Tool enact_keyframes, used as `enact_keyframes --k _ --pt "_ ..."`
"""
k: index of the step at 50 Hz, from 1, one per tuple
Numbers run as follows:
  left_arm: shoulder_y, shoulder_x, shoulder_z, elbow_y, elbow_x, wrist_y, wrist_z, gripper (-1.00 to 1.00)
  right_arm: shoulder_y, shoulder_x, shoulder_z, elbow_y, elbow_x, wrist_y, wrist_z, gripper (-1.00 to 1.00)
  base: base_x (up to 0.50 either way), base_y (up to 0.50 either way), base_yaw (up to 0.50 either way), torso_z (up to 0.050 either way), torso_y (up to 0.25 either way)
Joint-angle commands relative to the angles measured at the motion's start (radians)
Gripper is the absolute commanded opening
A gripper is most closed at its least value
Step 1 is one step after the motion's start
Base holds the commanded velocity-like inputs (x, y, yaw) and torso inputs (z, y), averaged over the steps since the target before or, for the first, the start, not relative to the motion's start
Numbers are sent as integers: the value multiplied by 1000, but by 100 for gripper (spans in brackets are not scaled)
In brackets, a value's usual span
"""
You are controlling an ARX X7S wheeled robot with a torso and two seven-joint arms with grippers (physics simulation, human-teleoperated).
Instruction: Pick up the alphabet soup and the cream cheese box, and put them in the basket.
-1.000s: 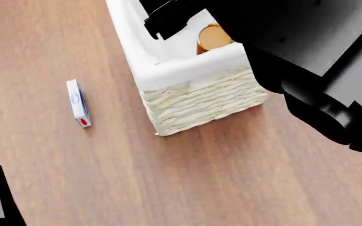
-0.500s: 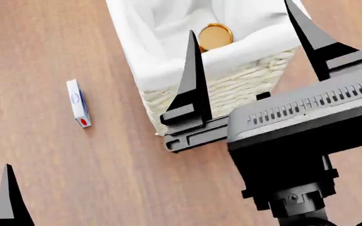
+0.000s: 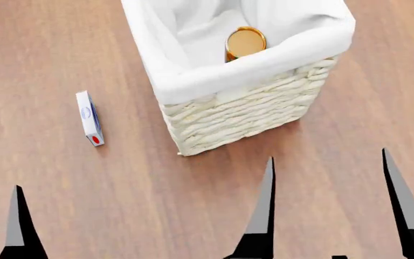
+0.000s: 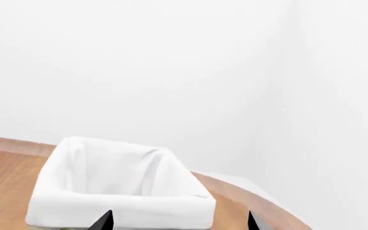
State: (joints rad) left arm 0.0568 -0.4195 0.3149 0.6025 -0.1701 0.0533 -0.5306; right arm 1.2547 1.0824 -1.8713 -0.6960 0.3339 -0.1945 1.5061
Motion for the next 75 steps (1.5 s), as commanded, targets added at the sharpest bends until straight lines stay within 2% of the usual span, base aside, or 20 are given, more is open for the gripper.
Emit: enact_keyframes --k 1,5,9,10,13,18,19,23,31,41,56,75 --pt "-57 13 15 -57 -25 -18 23 100 -138 -14 18 39 -70 -48 29 100 0 0 0 0 0" --pt "-120 33 30 -138 -45 -17 54 100 -137 -15 29 30 -60 -36 12 100 0 0 0 0 0" --pt "-238 45 37 -222 -50 -54 84 100 -140 -10 37 19 -62 -27 7 100 0 0 0 0 0" --pt "-268 51 33 -241 -120 -83 118 100 -142 -9 37 15 -64 -21 6 100 0 0 0 0 0" --pt "-329 66 45 -300 -106 -96 130 100 -161 -12 40 29 -76 -33 14 100 0 0 0 0 0" --pt "-390 89 52 -367 -152 -113 168 100 -171 -14 51 29 -73 -29 10 100 0 0 0 0 0" --pt "-415 105 47 -404 -205 -121 201 100 -174 -15 52 37 -66 -44 3 100 0 0 0 0 0" --pt "-493 146 54 -571 -195 -94 232 100 -171 -11 64 26 -51 -48 -9 100 0 0 0 0 0" --pt "-554 191 51 -761 -175 -37 246 100 -207 -17 73 71 -51 -119 -16 100 0 0 0 0 0" --pt "-590 202 59 -791 -174 -39 253 100 -225 -17 86 83 -44 -130 -21 100 0 0 0 0 0" --pt "-684 253 62 -1009 -160 26 276 100 -236 -9 104 66 -30 -121 -34 100 0 0 0 0 0" --pt "-858 347 59 -1489 -115 220 300 100 -259 -20 124 78 -29 -123 -45 100 0 0 0 0 0"
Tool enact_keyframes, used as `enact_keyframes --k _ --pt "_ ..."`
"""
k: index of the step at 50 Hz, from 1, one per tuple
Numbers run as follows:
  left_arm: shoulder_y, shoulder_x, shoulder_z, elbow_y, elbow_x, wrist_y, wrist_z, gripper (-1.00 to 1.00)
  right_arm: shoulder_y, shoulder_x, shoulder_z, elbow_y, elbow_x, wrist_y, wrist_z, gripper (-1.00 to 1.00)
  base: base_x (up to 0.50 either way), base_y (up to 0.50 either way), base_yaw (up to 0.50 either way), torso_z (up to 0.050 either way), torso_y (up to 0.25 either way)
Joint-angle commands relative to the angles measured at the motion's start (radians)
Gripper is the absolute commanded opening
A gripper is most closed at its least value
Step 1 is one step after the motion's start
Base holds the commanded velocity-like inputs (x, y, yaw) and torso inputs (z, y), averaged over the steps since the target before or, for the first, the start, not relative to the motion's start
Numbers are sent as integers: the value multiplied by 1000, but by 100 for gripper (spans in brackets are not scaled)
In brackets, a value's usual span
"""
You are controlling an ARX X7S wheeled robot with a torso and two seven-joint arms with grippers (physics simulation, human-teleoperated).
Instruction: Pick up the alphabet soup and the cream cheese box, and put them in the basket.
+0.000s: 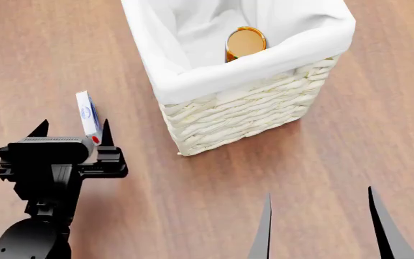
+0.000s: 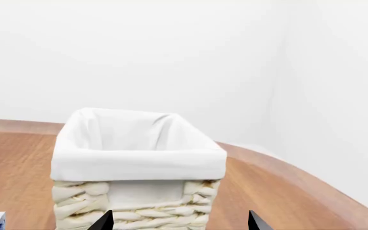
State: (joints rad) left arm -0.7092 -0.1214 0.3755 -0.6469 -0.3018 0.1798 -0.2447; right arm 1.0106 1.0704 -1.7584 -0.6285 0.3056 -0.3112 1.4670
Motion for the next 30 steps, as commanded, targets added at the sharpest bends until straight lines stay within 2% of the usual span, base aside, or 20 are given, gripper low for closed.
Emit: enact_keyframes --k 1,12,16,17,30 --pt "-97 50 -1 -252 18 99 14 100 -6 -2 15 -3 11 5 -12 100 0 0 0 0 0" --pt "-196 96 -12 -509 6 217 40 100 -32 -4 21 10 -2 -8 -6 100 0 0 0 0 0" --pt "-195 93 -1 -498 8 219 36 100 -31 -7 27 15 6 -12 -15 100 0 0 0 0 0" --pt "-188 90 2 -480 7 212 32 -100 -33 -9 28 18 6 -15 -15 100 0 0 0 0 0" --pt "-149 69 24 -392 1 181 26 -100 -49 -11 40 18 14 -18 -18 100 0 0 0 0 0"
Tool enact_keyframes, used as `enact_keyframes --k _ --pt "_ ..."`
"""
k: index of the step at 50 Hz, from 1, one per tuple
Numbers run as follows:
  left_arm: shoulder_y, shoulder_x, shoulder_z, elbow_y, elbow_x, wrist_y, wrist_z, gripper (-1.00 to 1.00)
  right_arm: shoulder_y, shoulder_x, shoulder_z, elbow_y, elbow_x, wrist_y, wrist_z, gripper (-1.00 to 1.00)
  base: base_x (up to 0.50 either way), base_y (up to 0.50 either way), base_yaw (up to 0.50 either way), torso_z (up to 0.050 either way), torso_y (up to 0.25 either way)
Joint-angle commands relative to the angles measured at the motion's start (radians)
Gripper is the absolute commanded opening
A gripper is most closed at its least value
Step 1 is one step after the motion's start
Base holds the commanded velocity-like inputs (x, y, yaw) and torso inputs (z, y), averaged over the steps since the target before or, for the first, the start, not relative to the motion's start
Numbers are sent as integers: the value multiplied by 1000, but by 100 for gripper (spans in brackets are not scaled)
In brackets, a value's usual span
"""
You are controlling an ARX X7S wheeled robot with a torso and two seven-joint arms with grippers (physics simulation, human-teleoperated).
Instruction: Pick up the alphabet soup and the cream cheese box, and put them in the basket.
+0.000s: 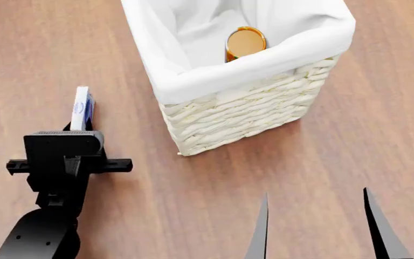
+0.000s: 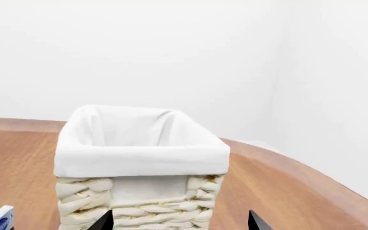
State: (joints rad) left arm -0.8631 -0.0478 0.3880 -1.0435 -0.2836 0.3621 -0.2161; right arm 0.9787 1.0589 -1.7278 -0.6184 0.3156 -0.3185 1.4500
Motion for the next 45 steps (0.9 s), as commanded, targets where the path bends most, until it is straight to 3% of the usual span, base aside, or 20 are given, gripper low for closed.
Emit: enact_keyframes --k 1,12,23,33,41,45 --pt "6 -5 12 10 -19 -4 -3 -100 -11 6 12 -1 10 -7 -5 100 0 0 0 0 0" --pt "15 -105 10 363 -34 -193 -87 -100 -36 0 20 25 -4 -30 -3 100 0 0 0 0 0" --pt "-145 -197 -28 671 -96 -381 -102 -100 -27 8 34 -11 4 -1 -12 100 0 0 0 0 1" --pt "-345 -170 21 621 -67 -399 -25 -100 -36 8 42 -17 3 5 -14 100 0 0 0 0 1" --pt "-532 -94 86 433 -83 -369 180 -100 -56 10 45 -8 -12 -6 -6 100 0 0 0 0 0" --pt "-588 -59 102 346 -83 -358 227 -100 -58 7 48 -9 -8 0 -8 100 0 0 0 0 3"
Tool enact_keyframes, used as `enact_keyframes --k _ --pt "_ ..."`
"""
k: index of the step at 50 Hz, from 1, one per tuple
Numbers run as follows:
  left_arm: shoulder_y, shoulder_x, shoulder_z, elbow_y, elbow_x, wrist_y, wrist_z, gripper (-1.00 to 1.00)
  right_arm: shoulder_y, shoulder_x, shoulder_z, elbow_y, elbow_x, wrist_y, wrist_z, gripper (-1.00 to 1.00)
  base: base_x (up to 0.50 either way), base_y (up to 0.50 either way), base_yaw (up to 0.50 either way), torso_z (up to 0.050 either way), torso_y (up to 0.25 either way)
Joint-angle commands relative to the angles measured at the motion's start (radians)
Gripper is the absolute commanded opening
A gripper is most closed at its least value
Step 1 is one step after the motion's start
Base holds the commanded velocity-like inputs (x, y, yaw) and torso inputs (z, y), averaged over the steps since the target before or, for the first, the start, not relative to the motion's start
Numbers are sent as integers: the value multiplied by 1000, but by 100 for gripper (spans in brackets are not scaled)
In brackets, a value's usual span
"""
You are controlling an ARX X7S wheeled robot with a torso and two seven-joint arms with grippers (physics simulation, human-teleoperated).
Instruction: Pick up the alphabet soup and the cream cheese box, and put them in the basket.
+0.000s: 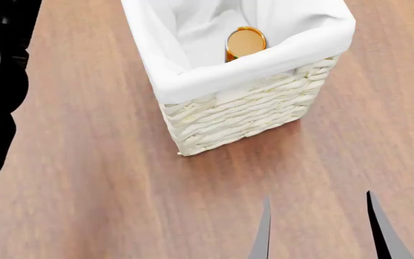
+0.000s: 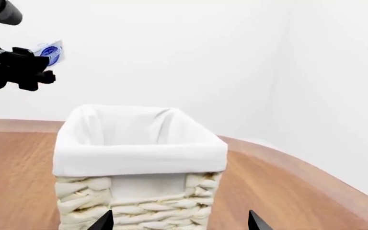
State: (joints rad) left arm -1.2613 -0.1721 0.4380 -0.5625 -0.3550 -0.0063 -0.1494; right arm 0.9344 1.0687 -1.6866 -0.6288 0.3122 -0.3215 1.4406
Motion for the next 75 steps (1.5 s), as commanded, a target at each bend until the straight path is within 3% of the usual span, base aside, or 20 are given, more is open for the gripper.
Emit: enact_keyframes --k 1,3,4,7,18,42,57,69,70,75 --pt "-192 70 48 -139 -18 23 166 -100 -16 -4 8 2 -6 0 2 100 0 0 0 0 0" --pt "-211 92 46 -206 -37 73 231 -100 -13 1 11 -9 -2 6 0 100 0 0 0 0 0" --pt "-209 92 55 -192 -77 59 324 -100 -20 -2 9 -4 -11 4 2 100 0 0 0 0 0" --pt "-200 83 81 -131 -136 -18 440 -100 -18 2 12 -12 -3 11 -1 100 0 0 0 7 0" --pt "-230 91 75 -151 -264 -137 596 -100 -16 9 24 -35 0 33 -7 100 0 0 0 0 1" --pt "-189 89 180 -220 -224 -150 680 -100 -66 15 38 -19 -32 -3 7 100 0 0 0 0 0" --pt "-226 129 182 -417 -208 -65 700 -100 -82 20 51 -22 -33 -4 7 100 0 0 0 0 1" --pt "-237 124 164 -390 -243 -85 665 -100 -94 27 60 -26 -33 -5 2 100 0 0 0 0 1" --pt "-238 120 160 -375 -250 -96 658 100 -103 23 58 -16 -44 -11 6 100 0 0 0 0 0" --pt "-192 82 161 -230 -282 -130 661 100 -99 26 64 -30 -37 0 0 100 0 0 0 0 0"
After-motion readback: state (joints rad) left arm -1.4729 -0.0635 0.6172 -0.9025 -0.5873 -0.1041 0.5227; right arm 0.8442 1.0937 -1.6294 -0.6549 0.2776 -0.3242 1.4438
